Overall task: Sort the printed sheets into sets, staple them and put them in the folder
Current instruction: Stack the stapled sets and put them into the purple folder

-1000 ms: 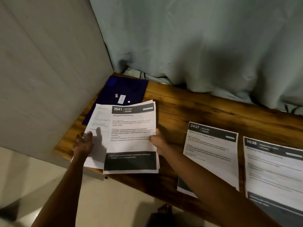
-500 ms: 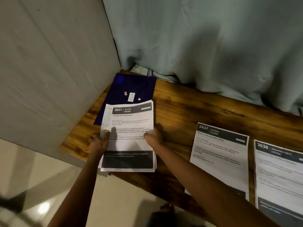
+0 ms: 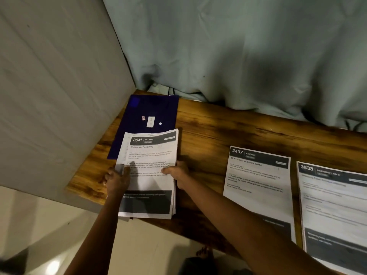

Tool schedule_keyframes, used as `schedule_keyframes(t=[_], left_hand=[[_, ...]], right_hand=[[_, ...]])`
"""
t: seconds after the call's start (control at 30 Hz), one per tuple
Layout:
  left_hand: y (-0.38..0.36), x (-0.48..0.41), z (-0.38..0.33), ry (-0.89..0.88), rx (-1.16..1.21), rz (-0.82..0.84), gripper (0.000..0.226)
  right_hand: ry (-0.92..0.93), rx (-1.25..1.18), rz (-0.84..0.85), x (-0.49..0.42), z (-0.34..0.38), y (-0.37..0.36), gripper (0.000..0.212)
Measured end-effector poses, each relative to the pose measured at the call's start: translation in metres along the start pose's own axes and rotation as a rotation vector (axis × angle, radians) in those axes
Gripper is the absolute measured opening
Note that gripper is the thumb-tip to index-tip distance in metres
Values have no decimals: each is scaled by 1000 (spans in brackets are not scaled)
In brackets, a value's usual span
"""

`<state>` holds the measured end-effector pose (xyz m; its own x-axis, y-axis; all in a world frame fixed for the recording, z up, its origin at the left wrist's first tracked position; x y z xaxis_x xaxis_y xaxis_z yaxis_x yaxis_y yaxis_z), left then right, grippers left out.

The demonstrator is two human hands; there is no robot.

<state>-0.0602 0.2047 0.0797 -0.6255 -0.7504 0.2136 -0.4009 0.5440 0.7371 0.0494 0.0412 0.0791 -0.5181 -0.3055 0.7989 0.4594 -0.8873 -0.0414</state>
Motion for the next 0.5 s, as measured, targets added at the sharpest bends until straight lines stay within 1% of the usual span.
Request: schedule_keyframes(t=[0.1,0.17,0.23,0.27,0.33,0.4,0.47,0.5], left_hand=[[7,3,-9,40,19,21,73],[11,7,-19,47,114,-3,67],[10,15,-38,-76,110,27,60],[8,23,-48,-151,104,58,61],[-1,34,-64,-187,243,43,61],[-16,46,-83,-229,393,114,53],[-39,56,-103,-253,447,215,38],[-53,60,-112,-253,449,271,35]], right_hand=[[51,21,-26,4,1,10,41],[89,16,-23,12,5,28,42],[101,-15,1,24,6,55,41],[90,-26,8,30,5,71,41],[59,-30,-14,40,1,107,44],[75,-38,-76,50,-8,142,47],[132,-9,-174,63,-17,172,44],[157,5,-219,69,-22,183,42]])
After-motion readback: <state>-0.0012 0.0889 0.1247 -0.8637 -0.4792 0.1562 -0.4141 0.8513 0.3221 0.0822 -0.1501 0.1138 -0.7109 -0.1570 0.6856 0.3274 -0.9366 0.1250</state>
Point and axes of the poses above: each hand's wrist, its own x-axis away from the middle knuckle, its own y-axis out of the back of the hand, z = x × y, the point moved 1 cm from there along -x, towards the middle knuckle, and after that the axes turned 13 degrees about -y, right-handed, at the moved point
